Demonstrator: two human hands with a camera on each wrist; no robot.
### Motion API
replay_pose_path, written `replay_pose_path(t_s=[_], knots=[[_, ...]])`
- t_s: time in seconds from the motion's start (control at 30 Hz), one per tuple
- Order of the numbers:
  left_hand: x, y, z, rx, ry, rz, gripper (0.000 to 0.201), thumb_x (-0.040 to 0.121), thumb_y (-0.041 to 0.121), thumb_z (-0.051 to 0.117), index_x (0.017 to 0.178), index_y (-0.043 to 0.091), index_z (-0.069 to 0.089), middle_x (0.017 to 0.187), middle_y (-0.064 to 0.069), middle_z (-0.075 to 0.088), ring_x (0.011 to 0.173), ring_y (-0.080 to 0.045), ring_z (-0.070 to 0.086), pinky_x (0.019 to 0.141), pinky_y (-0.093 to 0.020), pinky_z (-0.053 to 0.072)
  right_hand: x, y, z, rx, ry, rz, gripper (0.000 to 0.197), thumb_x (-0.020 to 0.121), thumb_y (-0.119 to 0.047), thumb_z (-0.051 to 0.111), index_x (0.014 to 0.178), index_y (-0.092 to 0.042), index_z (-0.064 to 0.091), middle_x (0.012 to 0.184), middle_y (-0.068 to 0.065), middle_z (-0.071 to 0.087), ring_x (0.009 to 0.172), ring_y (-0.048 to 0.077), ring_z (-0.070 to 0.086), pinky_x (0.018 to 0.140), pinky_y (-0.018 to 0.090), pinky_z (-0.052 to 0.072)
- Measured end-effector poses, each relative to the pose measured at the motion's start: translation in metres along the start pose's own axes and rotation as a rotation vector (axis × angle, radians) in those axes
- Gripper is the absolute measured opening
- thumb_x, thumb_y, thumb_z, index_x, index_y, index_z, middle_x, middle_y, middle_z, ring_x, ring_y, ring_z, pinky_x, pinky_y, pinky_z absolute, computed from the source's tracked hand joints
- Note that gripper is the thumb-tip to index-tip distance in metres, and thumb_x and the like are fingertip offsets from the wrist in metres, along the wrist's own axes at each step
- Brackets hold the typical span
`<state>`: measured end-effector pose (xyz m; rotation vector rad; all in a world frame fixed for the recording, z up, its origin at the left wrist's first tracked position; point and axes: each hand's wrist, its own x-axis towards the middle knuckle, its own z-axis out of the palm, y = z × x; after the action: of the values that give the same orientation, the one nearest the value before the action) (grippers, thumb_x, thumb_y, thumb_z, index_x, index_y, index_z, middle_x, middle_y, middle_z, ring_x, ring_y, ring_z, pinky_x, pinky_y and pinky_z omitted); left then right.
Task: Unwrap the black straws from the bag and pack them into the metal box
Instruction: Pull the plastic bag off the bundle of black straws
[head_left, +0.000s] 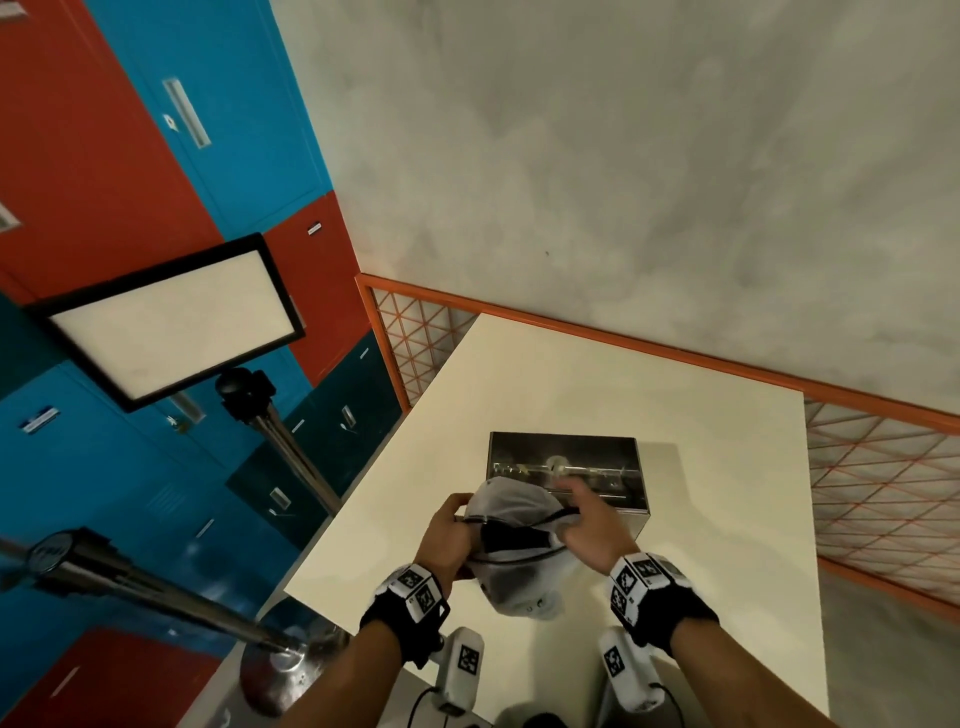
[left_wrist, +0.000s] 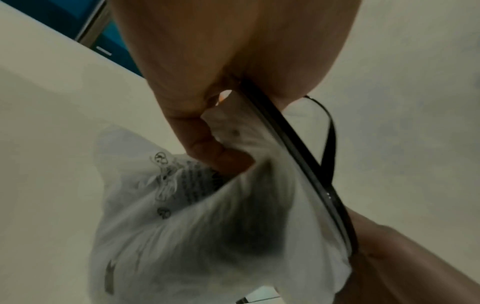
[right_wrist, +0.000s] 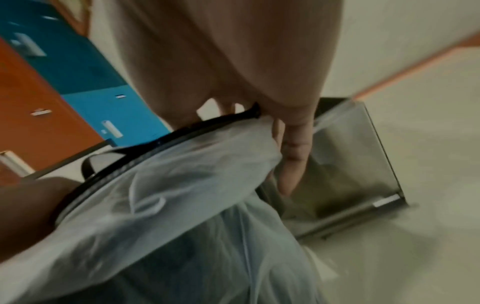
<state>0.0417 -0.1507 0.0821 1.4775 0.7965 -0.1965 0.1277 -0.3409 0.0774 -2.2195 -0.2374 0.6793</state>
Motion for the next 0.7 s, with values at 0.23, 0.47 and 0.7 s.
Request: replay_pose_path(t_s=[0.23, 0.47, 0.7], knots=[[0.000, 0.018, 0.007, 0.096, -0.080, 0.067, 0.019, 0.097, 0.028, 0.059, 0.113, 0.029, 0.070, 0.109, 0.004, 0.074, 0.101, -0.016, 0.067, 0.088, -0.042, 0.057, 0.007, -0.022, 0.004, -0.105, 0.020, -0.071, 0.029, 0.098, -0.031, 0.053, 0.123, -0.017, 0.062, 0.123, 0.005, 0.064, 0.116, 0.027, 0.059, 0.089, 0.026, 0.040], [0.021, 0.007, 0.012, 0.220, 0.017, -0.006, 0.027, 0.098, 0.032, 0.056, 0.085, 0.016, 0.074, 0.098, -0.014, 0.077, 0.094, -0.030, 0.072, 0.089, -0.042, 0.056, 0.032, -0.003, 0.018, 0.083, 0.101, 0.107, 0.032, 0.102, -0.025, 0.044, 0.121, -0.011, 0.066, 0.116, 0.018, 0.068, 0.090, 0.023, 0.060, 0.076, 0.026, 0.041], [0.037, -0.013, 0.010, 0.097, 0.073, -0.098, 0.023, 0.099, 0.017, 0.056, 0.089, 0.006, 0.074, 0.085, -0.020, 0.073, 0.088, -0.039, 0.072, 0.080, -0.047, 0.058, 0.023, 0.004, 0.027, -0.127, 0.001, 0.128, 0.027, 0.099, -0.028, 0.051, 0.097, -0.010, 0.070, 0.103, 0.015, 0.071, 0.103, 0.032, 0.065, 0.081, 0.030, 0.046]])
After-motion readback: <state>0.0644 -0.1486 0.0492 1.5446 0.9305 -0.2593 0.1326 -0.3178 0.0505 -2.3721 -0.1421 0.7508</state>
